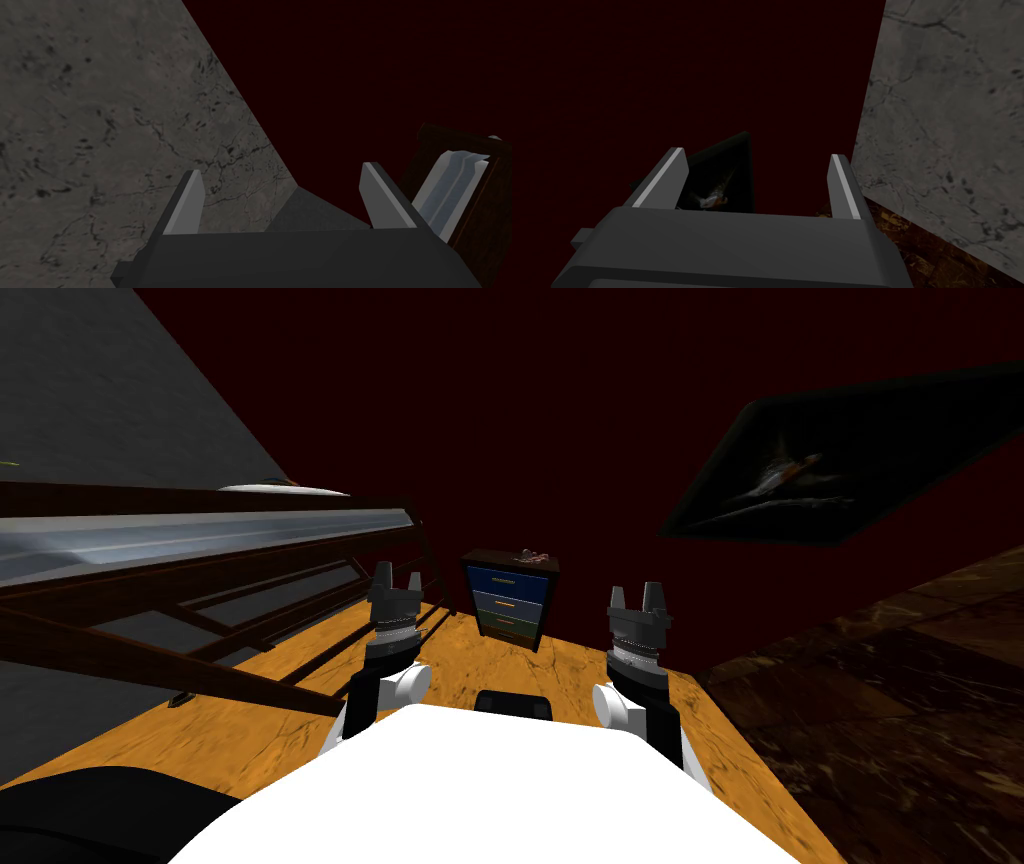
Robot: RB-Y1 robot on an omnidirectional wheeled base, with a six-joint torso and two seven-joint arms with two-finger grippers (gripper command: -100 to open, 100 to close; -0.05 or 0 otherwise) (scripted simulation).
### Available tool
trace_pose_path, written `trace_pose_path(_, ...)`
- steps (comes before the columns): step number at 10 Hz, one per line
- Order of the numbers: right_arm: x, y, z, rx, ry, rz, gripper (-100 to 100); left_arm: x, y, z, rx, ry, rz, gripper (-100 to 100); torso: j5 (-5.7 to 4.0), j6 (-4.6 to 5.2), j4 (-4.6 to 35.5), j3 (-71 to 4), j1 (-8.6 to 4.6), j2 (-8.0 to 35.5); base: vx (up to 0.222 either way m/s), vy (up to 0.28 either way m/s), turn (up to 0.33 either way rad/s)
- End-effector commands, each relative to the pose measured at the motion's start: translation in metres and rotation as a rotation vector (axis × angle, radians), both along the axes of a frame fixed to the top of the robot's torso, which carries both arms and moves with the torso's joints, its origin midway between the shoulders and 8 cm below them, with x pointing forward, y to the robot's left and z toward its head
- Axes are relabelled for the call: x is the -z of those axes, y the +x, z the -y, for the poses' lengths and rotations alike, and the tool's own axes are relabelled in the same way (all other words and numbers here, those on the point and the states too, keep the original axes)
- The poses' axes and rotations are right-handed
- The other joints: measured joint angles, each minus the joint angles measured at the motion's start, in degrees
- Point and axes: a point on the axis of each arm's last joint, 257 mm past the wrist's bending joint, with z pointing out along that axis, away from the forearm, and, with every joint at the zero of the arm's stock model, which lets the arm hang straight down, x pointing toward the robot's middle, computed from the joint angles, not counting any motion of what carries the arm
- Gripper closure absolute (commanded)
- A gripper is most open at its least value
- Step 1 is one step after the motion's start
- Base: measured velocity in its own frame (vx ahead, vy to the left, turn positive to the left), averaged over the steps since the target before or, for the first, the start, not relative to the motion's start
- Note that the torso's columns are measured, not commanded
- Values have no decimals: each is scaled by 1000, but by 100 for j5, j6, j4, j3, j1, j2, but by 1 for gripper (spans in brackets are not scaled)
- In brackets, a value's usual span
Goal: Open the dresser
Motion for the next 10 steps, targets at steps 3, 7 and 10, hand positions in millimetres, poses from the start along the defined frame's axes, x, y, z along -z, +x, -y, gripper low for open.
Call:
trace_pose_path(3,0,0,0,0,0,0,0,0,0,0,0,0,0,0,0,0,1006,-2014,0,1003,0,0,0)
trace_pose_path(7,0,0,0,0,0,0,0,0,0,0,0,0,0,0,0,0,2691,-5381,0,2693,0,0,0)
trace_pose_path(10,0,0,0,0,0,0,0,1,4,5,20,30,-16,-100,0,0,3960,-7919,0,3962,7,0,-6)
